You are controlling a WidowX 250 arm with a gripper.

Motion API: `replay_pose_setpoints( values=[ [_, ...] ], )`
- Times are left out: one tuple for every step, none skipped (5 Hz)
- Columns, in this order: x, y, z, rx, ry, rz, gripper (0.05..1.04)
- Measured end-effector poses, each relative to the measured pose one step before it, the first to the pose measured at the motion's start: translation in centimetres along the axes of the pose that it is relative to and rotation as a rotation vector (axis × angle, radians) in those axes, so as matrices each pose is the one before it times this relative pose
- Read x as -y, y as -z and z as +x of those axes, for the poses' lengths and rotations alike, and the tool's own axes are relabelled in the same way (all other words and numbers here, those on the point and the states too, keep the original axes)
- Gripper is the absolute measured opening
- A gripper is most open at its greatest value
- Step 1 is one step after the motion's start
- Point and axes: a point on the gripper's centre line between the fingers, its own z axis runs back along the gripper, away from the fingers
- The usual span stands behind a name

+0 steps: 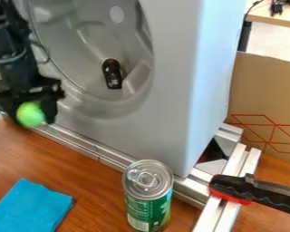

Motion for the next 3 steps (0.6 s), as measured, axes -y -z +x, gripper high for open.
replay_pose_setpoints(
  values=[
    [-2.327, 2.095, -2.690, 0.0343, 0.2406, 0.0917, 0.722],
    [-0.262, 0.455, 1.187, 0.1045, 0.2447, -0.0051, 0.722],
    [-0.300, 1.990, 2.381, 0.1289, 0.1866, -0.0829, 0.722]
  ],
)
